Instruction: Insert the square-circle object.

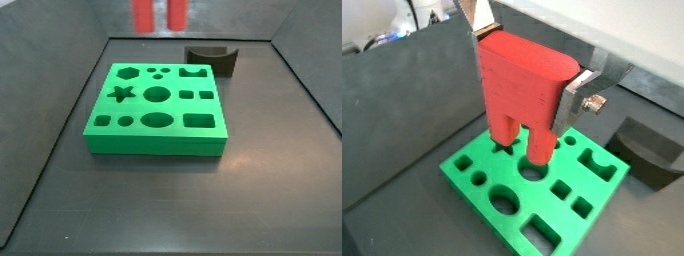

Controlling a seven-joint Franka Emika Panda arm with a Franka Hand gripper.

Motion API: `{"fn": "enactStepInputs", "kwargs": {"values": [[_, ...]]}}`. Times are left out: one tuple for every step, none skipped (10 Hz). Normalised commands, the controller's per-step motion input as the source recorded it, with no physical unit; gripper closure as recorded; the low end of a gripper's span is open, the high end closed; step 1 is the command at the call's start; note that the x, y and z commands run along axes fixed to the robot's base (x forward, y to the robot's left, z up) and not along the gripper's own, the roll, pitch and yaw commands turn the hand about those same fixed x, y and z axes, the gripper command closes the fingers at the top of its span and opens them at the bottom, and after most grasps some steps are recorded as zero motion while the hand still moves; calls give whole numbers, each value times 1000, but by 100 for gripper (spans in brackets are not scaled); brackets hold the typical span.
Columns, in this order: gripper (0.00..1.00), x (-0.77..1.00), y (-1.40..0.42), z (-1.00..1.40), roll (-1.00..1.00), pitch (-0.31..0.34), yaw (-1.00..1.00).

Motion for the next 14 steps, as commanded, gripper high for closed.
{"fn": "enactStepInputs", "kwargs": {"values": [[100,-631,-54,-1000,-87,-4,-491],[100,-634,-86,-1000,-84,-1,-486],[100,-537,-317,-957,-121,0,-394],[100,-371,-383,-726,-199,0,-220],[100,-66,-191,-451,-320,0,0],[100,-14,114,-506,-333,-29,0],[100,-97,286,-597,-237,-106,-111],[100,-91,294,-609,-270,-129,-120],[100,-220,226,-346,-414,-114,-74],[100,-303,154,-303,-421,-120,-77],[100,-160,-6,-49,-163,-23,0],[100,-209,-80,-54,0,-3,0],[100,-271,-114,-251,0,-4,31],[100,-163,-209,-6,0,0,63]]}}
